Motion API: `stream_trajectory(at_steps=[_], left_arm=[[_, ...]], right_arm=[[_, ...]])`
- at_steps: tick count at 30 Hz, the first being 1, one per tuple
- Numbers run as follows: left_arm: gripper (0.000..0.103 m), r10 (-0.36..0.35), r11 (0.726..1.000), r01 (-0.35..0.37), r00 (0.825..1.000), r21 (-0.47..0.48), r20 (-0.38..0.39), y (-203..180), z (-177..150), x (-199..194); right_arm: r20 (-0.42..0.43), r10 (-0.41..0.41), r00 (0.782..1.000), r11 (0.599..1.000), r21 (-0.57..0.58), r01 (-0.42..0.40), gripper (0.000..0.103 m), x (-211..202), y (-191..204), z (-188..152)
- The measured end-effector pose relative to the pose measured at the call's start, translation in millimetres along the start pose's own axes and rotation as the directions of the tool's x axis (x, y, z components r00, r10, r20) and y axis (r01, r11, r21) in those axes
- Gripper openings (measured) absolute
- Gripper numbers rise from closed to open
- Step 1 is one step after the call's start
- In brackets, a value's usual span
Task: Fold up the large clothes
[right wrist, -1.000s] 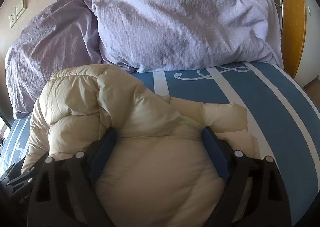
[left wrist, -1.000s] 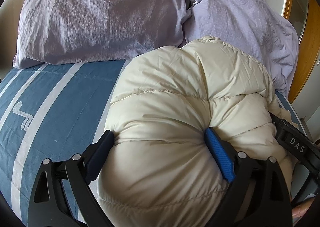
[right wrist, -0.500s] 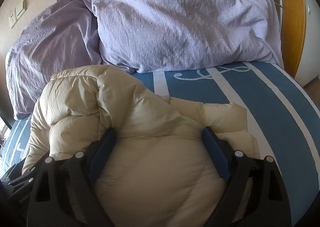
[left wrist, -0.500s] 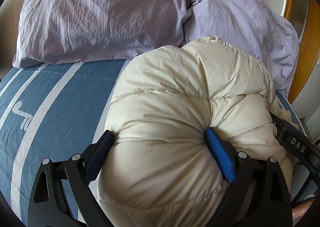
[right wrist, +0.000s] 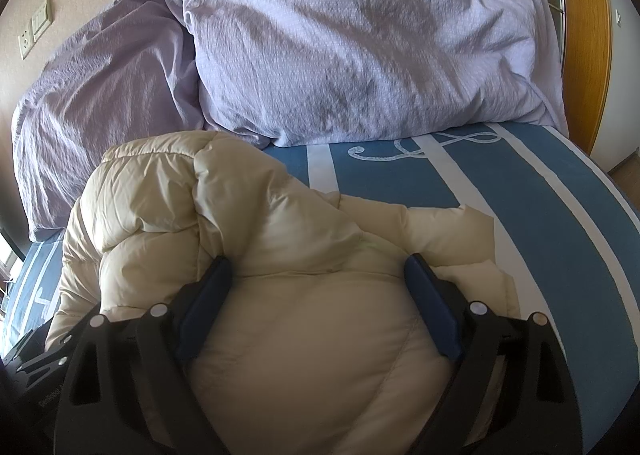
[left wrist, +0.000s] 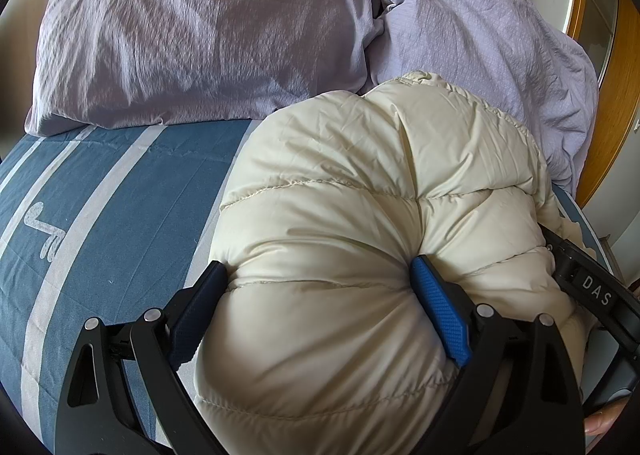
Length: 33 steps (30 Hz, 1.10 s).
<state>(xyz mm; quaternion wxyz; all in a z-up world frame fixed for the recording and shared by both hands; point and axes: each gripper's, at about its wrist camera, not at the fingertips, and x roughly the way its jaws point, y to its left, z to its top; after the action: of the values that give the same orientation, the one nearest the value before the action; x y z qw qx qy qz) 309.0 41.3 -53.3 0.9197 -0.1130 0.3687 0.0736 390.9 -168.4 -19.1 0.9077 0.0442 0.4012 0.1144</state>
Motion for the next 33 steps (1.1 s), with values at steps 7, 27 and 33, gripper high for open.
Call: stream_trajectory(at_steps=[7, 27, 33], left_arm=[[0.095, -0.009, 1.0, 0.009, 1.0, -0.012, -0.011, 0, 0, 2], [0.096, -0.065, 0.998, 0.063, 0.994, -0.023, -0.089, 39, 4, -61], [0.096, -0.119, 0.99, 0.109, 0.985, -0.084, -0.128, 49, -3, -58]], right_arm=[[-0.01, 0.005, 1.0, 1.0, 0.004, -0.004, 0.089, 1, 0, 1], [-0.205, 0.248, 0.947, 0.96, 0.183, -0.212, 0.1, -51, -85, 0], [-0.293, 0.366, 0.883, 0.92, 0.259, -0.295, 0.1, -32, -81, -15]])
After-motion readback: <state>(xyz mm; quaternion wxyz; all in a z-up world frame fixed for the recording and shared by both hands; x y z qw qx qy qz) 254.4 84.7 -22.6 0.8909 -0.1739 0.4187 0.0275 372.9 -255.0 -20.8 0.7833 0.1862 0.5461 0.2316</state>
